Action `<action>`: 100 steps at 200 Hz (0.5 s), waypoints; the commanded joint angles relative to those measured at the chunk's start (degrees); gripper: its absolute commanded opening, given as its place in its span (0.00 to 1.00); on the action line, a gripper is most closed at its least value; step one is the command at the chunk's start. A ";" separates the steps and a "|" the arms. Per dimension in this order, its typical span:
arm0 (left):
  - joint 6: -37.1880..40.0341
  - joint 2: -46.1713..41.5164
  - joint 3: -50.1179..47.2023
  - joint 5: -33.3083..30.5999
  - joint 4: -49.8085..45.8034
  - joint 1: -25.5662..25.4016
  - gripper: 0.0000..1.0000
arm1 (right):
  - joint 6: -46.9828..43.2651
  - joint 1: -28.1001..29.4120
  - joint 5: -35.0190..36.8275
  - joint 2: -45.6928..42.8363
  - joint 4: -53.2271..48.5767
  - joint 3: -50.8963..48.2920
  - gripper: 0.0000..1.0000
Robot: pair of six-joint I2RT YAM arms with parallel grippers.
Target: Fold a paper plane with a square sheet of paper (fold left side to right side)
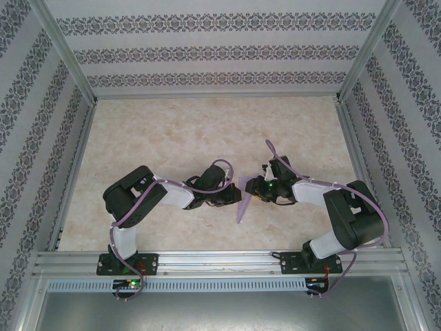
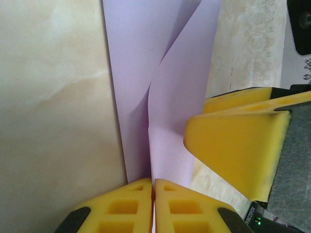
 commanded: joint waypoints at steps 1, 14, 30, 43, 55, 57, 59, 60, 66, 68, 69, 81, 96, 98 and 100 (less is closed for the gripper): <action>1.31 -0.07 0.19 -0.06 -1.20 -0.27 0.09 | -2.11 1.79 5.16 4.02 -0.86 -1.23 0.40; 1.31 0.08 0.08 0.36 -0.88 -0.43 0.09 | -1.98 1.79 5.06 3.99 -0.90 -1.06 0.40; 1.07 0.07 -0.26 0.59 -0.13 -0.78 0.09 | -1.93 1.79 5.06 4.07 -0.88 -0.97 0.40; 0.74 -0.13 -0.75 0.47 0.47 -0.98 0.09 | -1.93 1.79 5.06 4.25 -0.91 -1.04 0.40; 0.52 -0.35 -1.25 0.30 0.99 -1.20 0.09 | -1.93 1.80 5.15 4.42 -0.91 -1.06 0.40; 0.52 -0.42 -1.33 0.25 1.02 -1.23 0.09 | -1.93 1.79 5.15 4.42 -0.90 -1.06 0.40; 0.45 -0.44 -1.44 0.26 1.10 -1.24 0.09 | -1.93 1.79 5.20 4.47 -0.90 -1.06 0.40; 0.44 -0.48 -1.50 0.26 1.15 -1.29 0.09 | -1.93 1.79 5.17 4.49 -0.90 -1.06 0.40; 0.32 -0.58 -1.68 0.26 1.53 -1.38 0.09 | -2.02 1.88 5.24 4.56 -0.86 -1.06 0.40; 0.20 -0.61 -1.75 0.20 1.66 -1.41 0.09 | -2.02 1.88 5.24 4.59 -0.89 -1.06 0.40; 0.18 -0.66 -1.74 0.23 1.74 -1.41 0.09 | -2.02 1.88 5.24 4.60 -0.94 -1.06 0.40; -0.06 -0.79 -2.08 0.29 2.35 -1.51 0.09 | -2.11 1.88 5.33 4.73 -0.99 -1.01 0.40; 0.04 -0.97 -2.04 0.08 2.14 -1.68 0.09 | -2.14 1.96 5.42 4.90 -0.99 -0.97 0.40; 0.07 -0.97 -2.01 0.08 2.10 -1.68 0.09 | -2.18 1.96 5.42 4.94 -0.99 -0.97 0.40; 0.07 -0.97 -2.00 0.09 2.09 -1.68 0.09 | -2.17 1.97 5.42 4.95 -1.03 -0.92 0.40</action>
